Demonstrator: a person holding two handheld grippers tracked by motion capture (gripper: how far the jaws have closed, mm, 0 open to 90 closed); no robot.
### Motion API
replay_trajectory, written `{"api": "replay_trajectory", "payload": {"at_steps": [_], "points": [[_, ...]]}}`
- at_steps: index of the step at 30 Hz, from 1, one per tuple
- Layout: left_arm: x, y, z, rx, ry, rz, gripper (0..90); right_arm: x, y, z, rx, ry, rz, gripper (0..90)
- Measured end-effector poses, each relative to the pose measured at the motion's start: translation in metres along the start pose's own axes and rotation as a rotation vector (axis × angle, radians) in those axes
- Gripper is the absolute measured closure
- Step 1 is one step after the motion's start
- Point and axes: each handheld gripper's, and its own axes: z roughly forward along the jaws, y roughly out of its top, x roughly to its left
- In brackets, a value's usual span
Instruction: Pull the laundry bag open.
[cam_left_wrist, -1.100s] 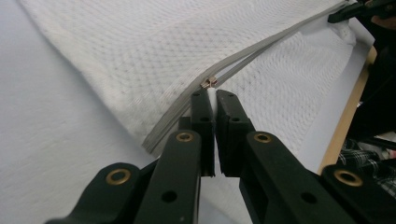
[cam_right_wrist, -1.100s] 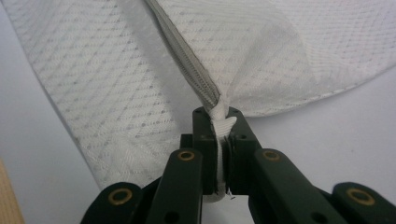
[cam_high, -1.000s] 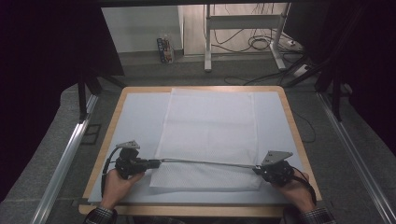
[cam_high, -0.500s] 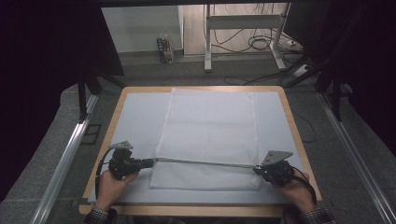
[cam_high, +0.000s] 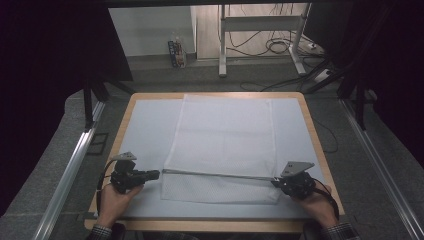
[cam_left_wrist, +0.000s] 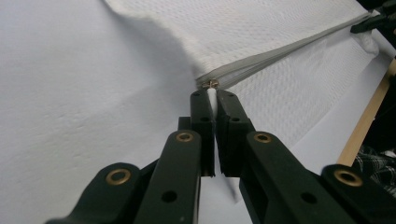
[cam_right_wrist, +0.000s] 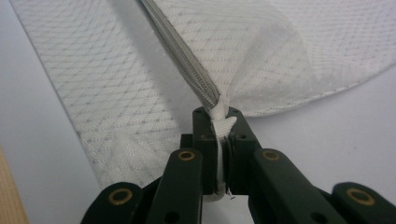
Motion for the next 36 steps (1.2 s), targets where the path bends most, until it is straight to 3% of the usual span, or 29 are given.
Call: {"api": "replay_trajectory", "payload": {"at_steps": [8,13,17,24,29,36], "points": [[0.000,-0.001,-0.002,-0.002,0.008,0.002,87.4,0.001,0.001,0.001,-0.002,0.013,-0.001,84.4],[0.000,-0.001,0.003,0.030,0.002,0.001,87.2,0.002,0.000,0.001,0.002,0.005,-0.014,82.3],[-0.003,-0.002,0.006,0.039,0.016,0.019,86.6,0.004,-0.001,0.002,0.016,-0.005,-0.007,68.2],[-0.010,-0.006,0.013,0.087,0.068,0.057,85.3,0.005,-0.006,0.000,0.042,0.002,0.047,41.2],[-0.015,-0.010,0.015,0.112,0.094,0.075,85.8,0.006,-0.012,-0.005,0.054,-0.010,0.077,35.7],[-0.023,-0.014,0.017,0.147,0.083,0.082,86.5,0.004,-0.025,-0.014,0.073,-0.017,0.105,36.2]]}}
